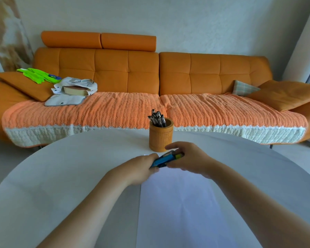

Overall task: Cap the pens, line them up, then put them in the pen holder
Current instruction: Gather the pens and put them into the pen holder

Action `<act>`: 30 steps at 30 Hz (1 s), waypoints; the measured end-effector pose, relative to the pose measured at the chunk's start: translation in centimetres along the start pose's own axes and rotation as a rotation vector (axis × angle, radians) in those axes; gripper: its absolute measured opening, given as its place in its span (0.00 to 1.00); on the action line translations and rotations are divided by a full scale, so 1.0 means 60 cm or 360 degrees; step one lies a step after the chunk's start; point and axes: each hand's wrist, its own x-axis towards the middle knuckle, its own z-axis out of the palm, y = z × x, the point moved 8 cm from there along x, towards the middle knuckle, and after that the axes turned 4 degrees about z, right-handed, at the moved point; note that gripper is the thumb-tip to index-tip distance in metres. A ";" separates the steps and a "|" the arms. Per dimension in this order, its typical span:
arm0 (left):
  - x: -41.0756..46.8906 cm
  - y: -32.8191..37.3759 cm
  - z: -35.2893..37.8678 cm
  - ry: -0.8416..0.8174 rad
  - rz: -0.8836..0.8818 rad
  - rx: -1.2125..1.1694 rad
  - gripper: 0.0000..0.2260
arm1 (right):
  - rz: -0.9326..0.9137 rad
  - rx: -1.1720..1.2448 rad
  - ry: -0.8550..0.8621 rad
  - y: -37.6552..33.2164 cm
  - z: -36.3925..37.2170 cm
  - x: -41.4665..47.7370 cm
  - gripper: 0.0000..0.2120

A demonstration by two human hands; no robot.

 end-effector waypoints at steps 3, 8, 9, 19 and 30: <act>-0.003 0.005 -0.022 0.0068 -0.0014 -0.0397 0.12 | -0.0057 0.0798 -0.0056 -0.002 -0.001 -0.001 0.20; 0.000 0.026 -0.026 0.0092 0.0057 -0.0652 0.19 | -0.0174 0.0963 -0.0026 -0.035 0.021 0.000 0.21; 0.002 0.032 -0.023 0.0091 0.0076 -0.0686 0.20 | -0.0222 0.1049 0.0016 -0.043 0.021 0.001 0.21; 0.029 0.056 -0.073 0.0315 0.0268 -0.0825 0.04 | -0.0352 0.1526 0.0192 -0.085 -0.023 0.021 0.12; 0.107 -0.026 -0.201 0.1139 0.0058 -0.0483 0.25 | -0.0419 0.1668 0.0846 -0.105 -0.207 0.108 0.05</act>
